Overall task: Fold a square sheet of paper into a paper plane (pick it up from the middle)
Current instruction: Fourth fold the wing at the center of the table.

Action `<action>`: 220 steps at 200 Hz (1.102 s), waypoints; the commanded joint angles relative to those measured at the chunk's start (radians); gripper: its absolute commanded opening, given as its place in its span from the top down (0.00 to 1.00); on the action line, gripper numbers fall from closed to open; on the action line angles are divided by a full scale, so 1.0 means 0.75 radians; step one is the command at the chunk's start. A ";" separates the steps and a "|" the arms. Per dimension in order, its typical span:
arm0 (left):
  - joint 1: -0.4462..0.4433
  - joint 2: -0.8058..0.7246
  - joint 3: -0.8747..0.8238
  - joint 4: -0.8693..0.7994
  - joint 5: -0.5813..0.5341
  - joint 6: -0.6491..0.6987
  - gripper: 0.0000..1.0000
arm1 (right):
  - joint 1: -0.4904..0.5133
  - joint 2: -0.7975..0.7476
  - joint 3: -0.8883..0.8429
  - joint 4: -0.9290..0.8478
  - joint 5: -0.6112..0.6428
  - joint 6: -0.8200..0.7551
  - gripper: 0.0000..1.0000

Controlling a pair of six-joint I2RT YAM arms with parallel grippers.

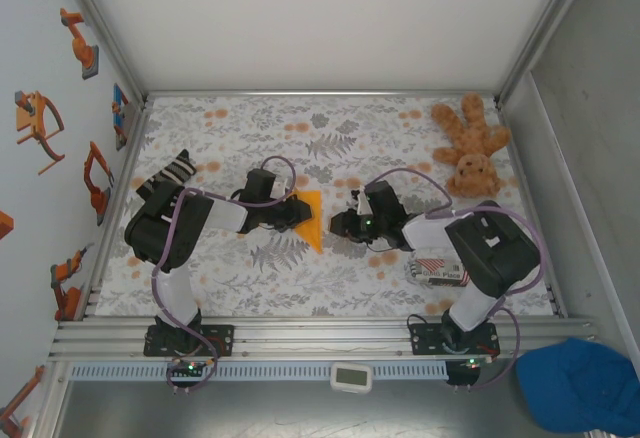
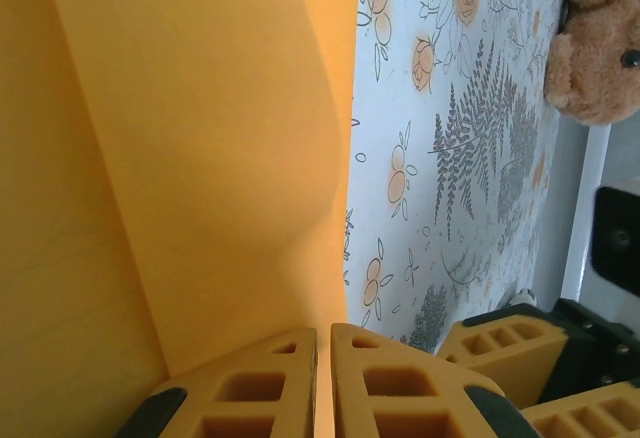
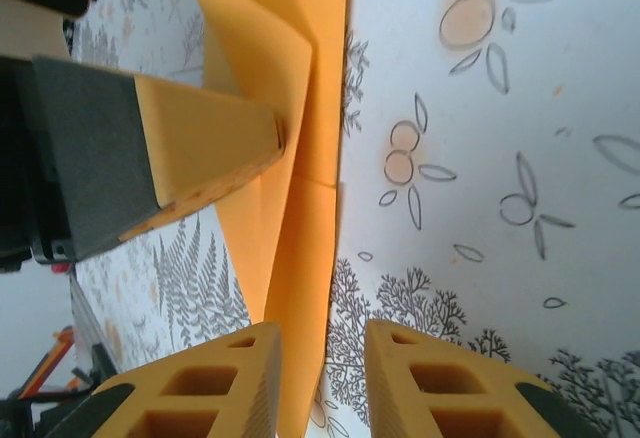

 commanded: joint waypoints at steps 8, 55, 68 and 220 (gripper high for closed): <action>-0.002 0.031 0.007 -0.062 -0.026 0.040 0.89 | -0.005 0.017 0.170 -0.257 0.141 -0.101 0.74; -0.001 0.010 0.000 -0.062 -0.026 0.039 0.92 | -0.005 0.163 0.380 -0.399 0.138 -0.175 0.76; -0.002 0.004 -0.003 -0.062 -0.028 0.041 0.93 | -0.004 0.198 0.429 -0.422 0.123 -0.192 0.78; 0.000 -0.025 -0.017 -0.064 -0.039 0.042 0.98 | 0.070 0.182 0.388 -0.430 -0.009 -0.180 0.81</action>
